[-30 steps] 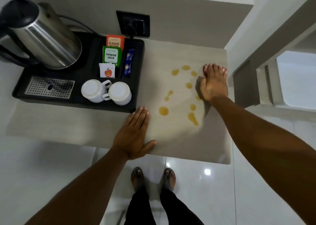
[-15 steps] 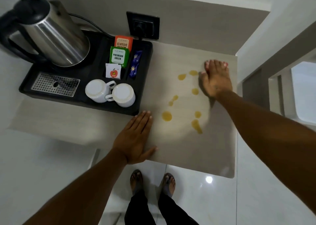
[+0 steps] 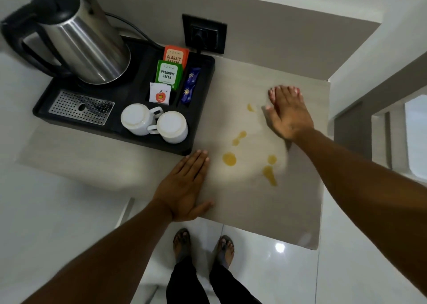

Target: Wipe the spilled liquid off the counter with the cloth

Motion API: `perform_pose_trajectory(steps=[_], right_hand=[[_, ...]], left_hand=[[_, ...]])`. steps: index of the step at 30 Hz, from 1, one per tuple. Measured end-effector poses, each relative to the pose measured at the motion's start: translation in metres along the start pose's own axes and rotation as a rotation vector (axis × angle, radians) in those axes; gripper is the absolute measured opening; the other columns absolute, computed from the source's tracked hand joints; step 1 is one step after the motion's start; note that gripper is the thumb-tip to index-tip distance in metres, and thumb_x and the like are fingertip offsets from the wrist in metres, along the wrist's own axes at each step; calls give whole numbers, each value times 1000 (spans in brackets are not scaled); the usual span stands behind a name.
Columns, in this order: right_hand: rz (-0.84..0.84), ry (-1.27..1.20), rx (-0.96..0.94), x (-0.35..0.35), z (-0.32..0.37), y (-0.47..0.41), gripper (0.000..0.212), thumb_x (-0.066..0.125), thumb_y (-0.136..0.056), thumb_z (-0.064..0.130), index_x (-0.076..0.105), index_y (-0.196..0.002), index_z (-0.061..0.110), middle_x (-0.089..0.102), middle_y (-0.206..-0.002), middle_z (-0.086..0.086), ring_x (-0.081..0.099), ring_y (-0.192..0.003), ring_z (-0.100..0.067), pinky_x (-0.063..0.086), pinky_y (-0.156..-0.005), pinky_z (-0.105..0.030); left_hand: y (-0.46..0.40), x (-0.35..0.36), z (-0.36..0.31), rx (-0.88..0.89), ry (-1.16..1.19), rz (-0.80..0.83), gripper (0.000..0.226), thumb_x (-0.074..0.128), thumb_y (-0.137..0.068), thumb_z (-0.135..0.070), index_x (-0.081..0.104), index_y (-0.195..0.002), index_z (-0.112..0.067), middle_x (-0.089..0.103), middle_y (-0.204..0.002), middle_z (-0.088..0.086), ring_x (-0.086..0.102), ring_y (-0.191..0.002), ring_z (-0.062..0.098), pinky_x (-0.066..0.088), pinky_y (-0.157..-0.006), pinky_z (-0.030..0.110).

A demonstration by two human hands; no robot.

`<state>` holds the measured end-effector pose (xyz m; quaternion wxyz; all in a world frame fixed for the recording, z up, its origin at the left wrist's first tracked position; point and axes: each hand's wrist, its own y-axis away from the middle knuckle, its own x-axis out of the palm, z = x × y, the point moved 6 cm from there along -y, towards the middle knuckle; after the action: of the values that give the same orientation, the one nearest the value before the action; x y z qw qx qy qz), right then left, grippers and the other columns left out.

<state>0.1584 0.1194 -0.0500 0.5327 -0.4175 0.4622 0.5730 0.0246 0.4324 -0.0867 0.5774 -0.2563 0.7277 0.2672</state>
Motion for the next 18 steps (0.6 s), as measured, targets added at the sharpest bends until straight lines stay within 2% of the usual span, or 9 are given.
perform_pose_trajectory(steps=[4,7,10,14,18], right_hand=[[21,-41,-26,13,46,-31,70,33,-100,49,25,-156,8,21,-164,-17,10,-152,-33,-1,-124,-46],[49,-66,-206,28,89,6,71,33,-99,48,24,-156,8,22,-163,-19,10,-152,-35,-2,-124,-45],[61,-25,-280,33,76,59,70,31,-100,52,27,-156,10,25,-163,-16,13,-152,-33,4,-124,-48],[52,22,-136,17,20,44,71,32,-99,54,30,-155,9,30,-161,-18,19,-150,-36,8,-123,-50],[15,6,-30,16,42,-7,75,24,-98,56,24,-156,9,21,-164,-17,11,-152,-35,-1,-124,-48]], left_hand=[[1,0,1,0,6,8,100,33,-95,-71,7,-160,-1,8,-170,21,-1,-159,30,8,-128,47],[2,-1,0,-4,0,11,100,35,-94,-71,9,-160,0,9,-170,22,-1,-159,31,12,-128,49],[1,-1,0,-11,-3,2,102,38,-94,-72,9,-160,0,10,-170,22,-3,-159,30,11,-128,48],[1,-1,0,-8,4,-15,102,40,-94,-71,8,-160,0,8,-170,21,-3,-159,30,9,-129,47],[2,-1,-1,-7,15,11,101,40,-94,-69,5,-160,-1,5,-171,20,-4,-159,30,9,-129,47]])
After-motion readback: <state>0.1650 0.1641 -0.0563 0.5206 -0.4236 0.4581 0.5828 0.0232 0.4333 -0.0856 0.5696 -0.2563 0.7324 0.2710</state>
